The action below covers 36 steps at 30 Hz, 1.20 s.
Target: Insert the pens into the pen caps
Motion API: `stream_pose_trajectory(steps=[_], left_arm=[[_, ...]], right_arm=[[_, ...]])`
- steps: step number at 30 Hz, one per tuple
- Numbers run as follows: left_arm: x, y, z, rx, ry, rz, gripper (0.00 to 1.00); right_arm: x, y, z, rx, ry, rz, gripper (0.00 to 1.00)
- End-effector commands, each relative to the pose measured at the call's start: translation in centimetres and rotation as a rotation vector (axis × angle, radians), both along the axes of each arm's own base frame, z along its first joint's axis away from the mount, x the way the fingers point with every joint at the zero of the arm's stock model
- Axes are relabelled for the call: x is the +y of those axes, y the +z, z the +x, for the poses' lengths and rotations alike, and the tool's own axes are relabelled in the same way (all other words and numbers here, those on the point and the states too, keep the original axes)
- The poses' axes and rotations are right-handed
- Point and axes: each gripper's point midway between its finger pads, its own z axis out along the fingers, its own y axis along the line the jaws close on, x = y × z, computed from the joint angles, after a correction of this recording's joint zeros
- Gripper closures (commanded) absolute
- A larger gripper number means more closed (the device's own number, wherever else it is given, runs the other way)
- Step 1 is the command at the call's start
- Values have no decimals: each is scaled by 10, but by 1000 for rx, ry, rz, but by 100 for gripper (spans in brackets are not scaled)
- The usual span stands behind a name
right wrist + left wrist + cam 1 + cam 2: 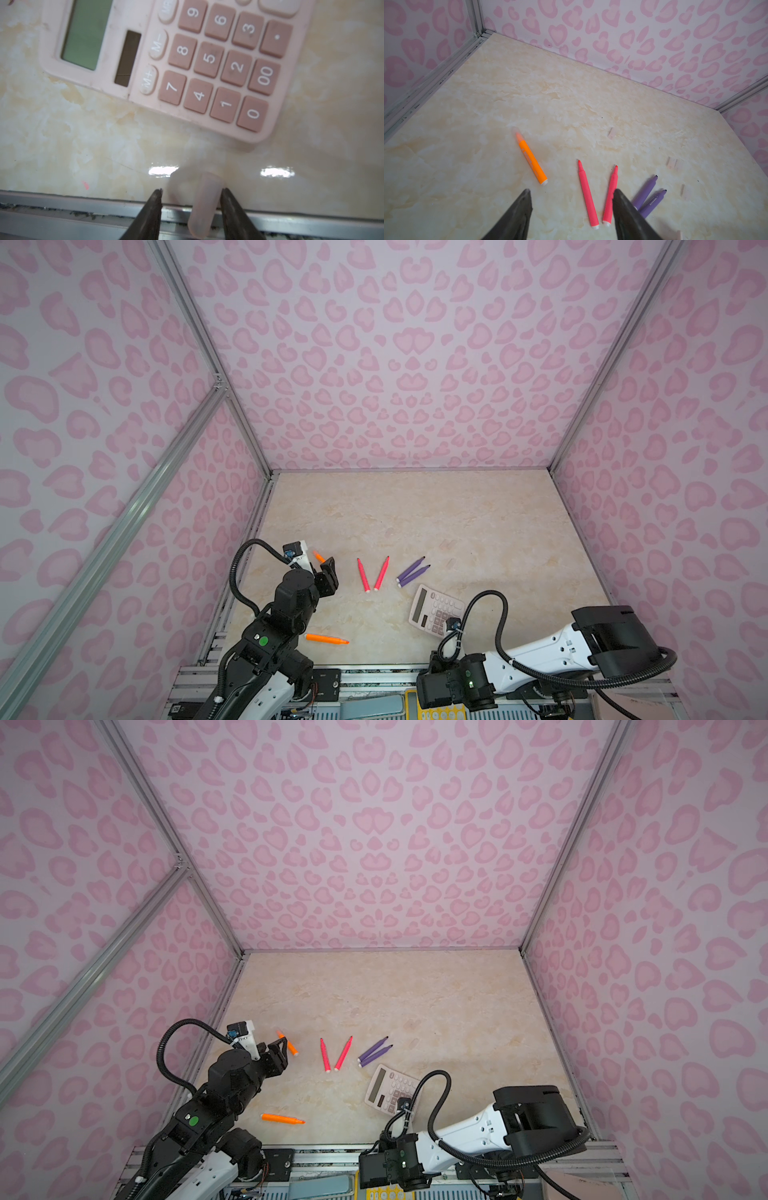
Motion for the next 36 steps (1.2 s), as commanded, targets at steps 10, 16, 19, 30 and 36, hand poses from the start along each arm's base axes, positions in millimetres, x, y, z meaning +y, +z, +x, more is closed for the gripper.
stream_pose_trajectory(steps=[10,16,19,30,36], left_arm=[[2,3,0,-8,11,-2,36],[1,4,0,-10,7,-5,36],[1,4,0,-9,6,-6,36],[-5,12,-13,69,-40,-33,32],[-11,41,-22,101,-95,-35,26]], right_arm=[[-13,-13,0,26,11,-99,65],[-11,-14,0,28,21,-100,72],[-9,-13,0,28,27,-97,77],[22,59,37,-174,70,31,91],[85,134,108,-300,146,184,97]])
